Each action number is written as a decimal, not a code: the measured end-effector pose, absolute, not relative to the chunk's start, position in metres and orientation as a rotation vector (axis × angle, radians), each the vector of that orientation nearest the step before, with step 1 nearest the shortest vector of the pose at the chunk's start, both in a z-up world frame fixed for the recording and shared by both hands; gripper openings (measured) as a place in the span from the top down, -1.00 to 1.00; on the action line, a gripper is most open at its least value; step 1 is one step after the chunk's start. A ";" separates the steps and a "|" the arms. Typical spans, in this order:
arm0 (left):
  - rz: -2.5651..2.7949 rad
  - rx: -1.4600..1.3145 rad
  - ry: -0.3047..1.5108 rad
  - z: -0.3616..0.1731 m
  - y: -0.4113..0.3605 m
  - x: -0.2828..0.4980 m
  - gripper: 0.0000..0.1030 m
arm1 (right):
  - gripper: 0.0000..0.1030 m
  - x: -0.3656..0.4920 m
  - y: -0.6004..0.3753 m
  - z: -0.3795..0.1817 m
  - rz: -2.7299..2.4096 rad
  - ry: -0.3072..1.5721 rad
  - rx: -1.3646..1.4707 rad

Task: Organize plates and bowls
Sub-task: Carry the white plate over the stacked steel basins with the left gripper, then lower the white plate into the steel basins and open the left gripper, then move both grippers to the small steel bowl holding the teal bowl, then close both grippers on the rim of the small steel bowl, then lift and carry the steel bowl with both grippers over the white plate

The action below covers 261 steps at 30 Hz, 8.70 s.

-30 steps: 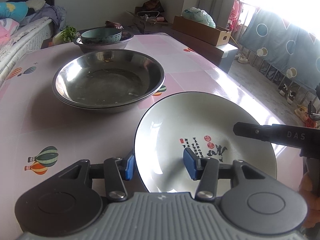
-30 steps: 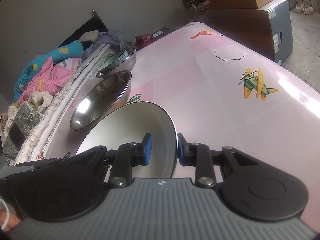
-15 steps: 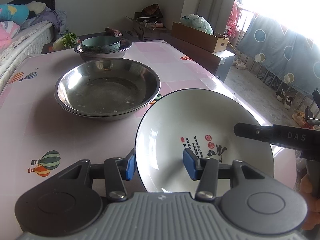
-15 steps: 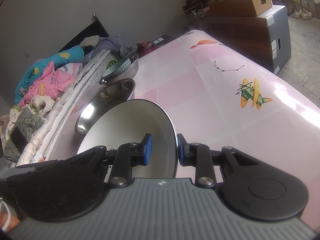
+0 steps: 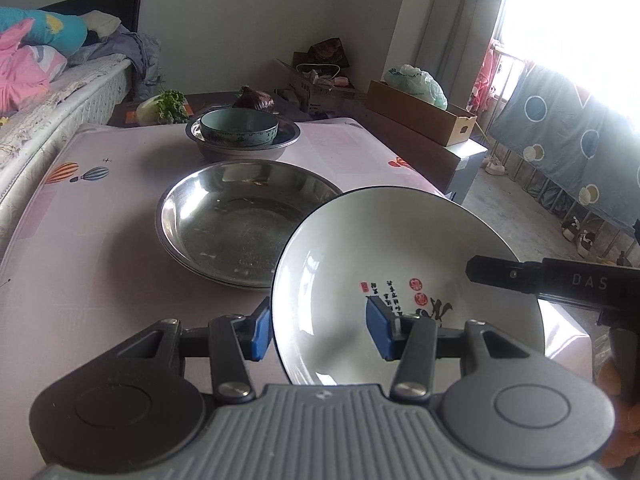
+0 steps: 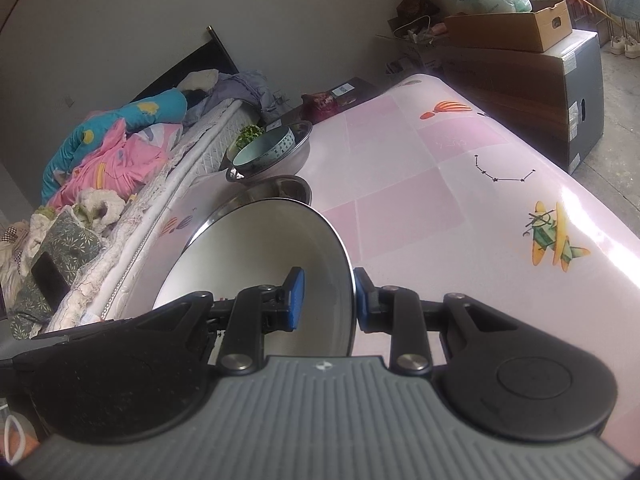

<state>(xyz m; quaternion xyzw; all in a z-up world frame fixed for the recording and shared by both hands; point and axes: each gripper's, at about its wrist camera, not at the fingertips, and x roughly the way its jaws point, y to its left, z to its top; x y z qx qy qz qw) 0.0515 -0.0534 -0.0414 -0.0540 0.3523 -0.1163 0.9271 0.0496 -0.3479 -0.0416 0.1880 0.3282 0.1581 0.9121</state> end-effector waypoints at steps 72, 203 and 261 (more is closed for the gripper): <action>-0.037 -0.220 0.771 -0.033 0.041 0.126 -0.22 | -0.43 0.166 -0.284 -0.021 0.281 0.768 0.419; -0.085 -0.487 0.988 -0.078 0.084 0.401 0.84 | 0.74 0.474 -0.224 -0.101 0.462 1.076 0.432; -0.086 -0.517 0.890 0.005 0.072 0.311 0.84 | 0.74 0.371 -0.247 -0.011 0.456 1.038 0.437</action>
